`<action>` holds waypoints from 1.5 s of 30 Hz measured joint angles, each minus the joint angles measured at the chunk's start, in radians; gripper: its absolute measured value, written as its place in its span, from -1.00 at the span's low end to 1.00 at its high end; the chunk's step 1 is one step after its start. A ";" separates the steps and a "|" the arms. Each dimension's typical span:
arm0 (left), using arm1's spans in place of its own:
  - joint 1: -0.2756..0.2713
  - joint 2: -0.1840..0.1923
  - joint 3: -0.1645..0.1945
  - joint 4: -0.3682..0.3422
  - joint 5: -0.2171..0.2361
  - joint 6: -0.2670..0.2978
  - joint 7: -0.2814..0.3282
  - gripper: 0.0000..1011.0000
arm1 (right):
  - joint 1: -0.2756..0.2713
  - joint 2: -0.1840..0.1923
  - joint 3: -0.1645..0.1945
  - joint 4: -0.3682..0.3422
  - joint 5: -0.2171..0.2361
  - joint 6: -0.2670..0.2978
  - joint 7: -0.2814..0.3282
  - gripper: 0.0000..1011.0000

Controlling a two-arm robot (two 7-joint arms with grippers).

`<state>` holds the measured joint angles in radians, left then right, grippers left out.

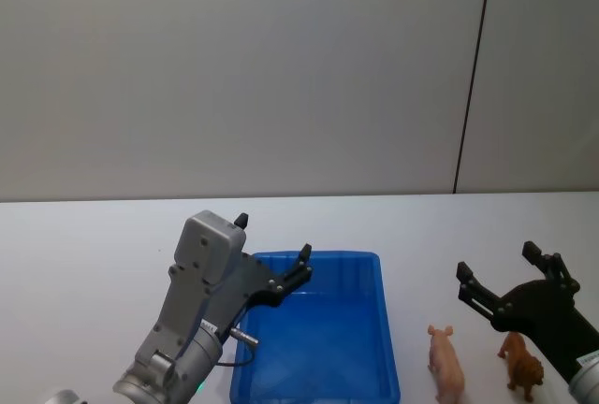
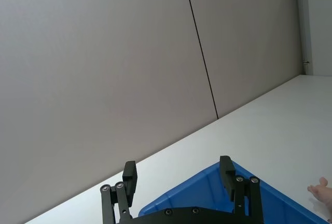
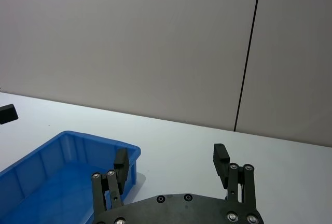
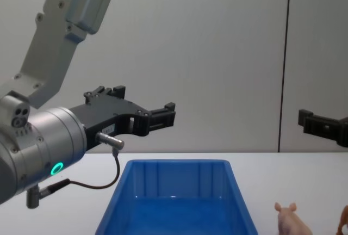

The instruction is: Pick up the two dolls from the table and place them into the box.

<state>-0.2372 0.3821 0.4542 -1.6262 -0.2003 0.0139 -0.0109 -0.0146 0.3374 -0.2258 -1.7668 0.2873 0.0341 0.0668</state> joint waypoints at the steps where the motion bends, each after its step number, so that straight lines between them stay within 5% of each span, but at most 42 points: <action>1: 0.000 0.000 0.000 0.000 0.000 0.000 0.000 0.98 | 0.000 0.000 0.000 0.000 0.000 0.000 0.000 0.98; 25: 0.000 0.000 0.000 0.000 0.000 0.000 0.000 0.98 | 0.000 0.002 0.002 0.002 0.000 0.004 0.004 0.98; 45: 0.000 0.000 0.000 0.000 0.000 0.000 0.000 0.98 | -0.033 0.066 0.041 0.031 0.043 0.121 0.057 0.98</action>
<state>-0.2372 0.3821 0.4542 -1.6262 -0.2004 0.0139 -0.0109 -0.0480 0.4032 -0.1847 -1.7356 0.3300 0.1554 0.1234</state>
